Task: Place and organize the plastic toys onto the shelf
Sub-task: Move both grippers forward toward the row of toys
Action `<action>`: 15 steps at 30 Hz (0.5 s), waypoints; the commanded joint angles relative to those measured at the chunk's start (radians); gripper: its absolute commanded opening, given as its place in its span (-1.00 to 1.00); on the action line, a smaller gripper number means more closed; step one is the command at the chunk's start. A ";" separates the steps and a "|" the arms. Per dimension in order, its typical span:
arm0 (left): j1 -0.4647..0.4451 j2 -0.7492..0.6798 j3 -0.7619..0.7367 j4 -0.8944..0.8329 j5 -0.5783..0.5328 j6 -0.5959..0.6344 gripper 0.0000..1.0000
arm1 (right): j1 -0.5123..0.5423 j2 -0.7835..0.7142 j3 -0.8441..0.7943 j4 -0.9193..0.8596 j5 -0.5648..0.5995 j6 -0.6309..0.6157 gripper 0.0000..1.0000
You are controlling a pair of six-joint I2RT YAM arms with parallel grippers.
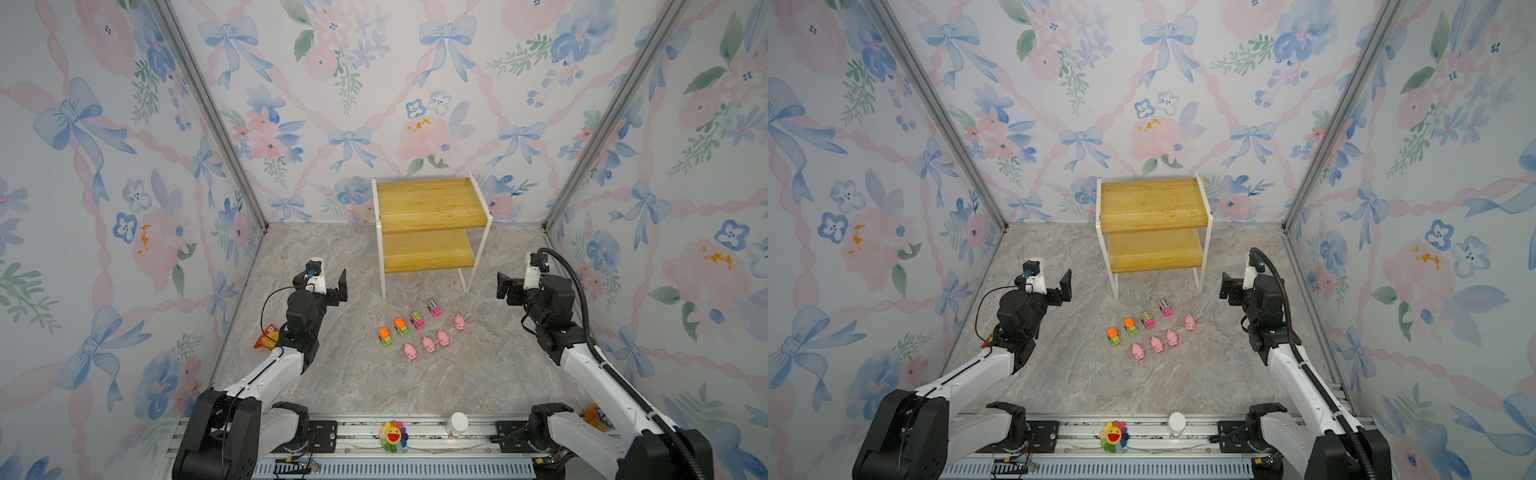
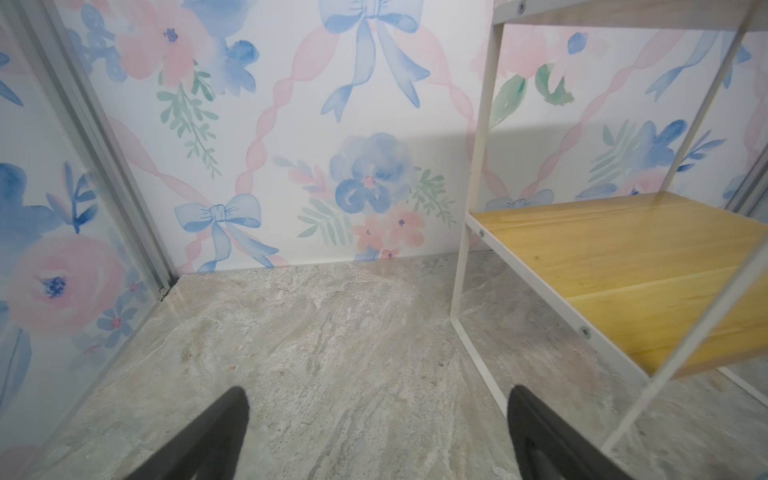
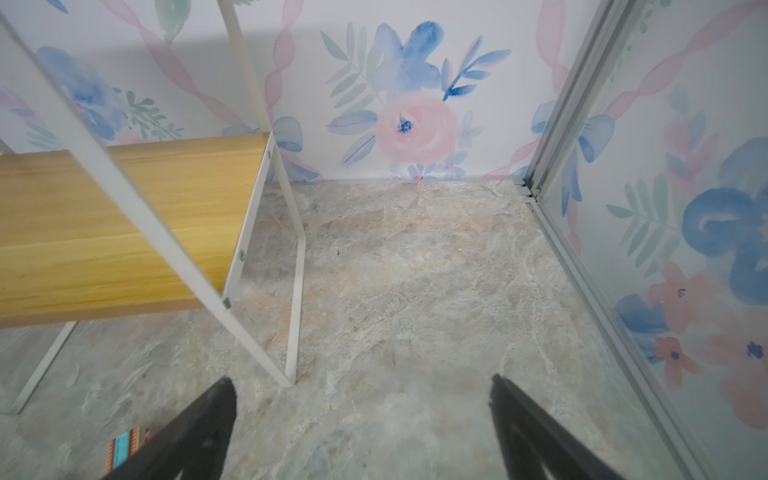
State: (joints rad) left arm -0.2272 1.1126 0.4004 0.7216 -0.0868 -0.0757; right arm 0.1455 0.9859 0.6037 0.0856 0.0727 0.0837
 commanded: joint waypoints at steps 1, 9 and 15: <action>-0.048 -0.042 -0.026 -0.153 0.035 -0.112 0.96 | 0.074 -0.042 -0.008 -0.288 -0.027 0.090 0.89; -0.216 -0.064 -0.123 -0.195 -0.048 -0.262 0.96 | 0.344 -0.046 -0.075 -0.331 0.082 0.269 0.77; -0.262 0.047 -0.111 -0.197 -0.057 -0.324 0.96 | 0.385 0.129 -0.084 -0.247 0.086 0.323 0.63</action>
State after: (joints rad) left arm -0.4793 1.1236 0.2817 0.5434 -0.1238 -0.3397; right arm 0.5205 1.0580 0.5343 -0.1875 0.1364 0.3492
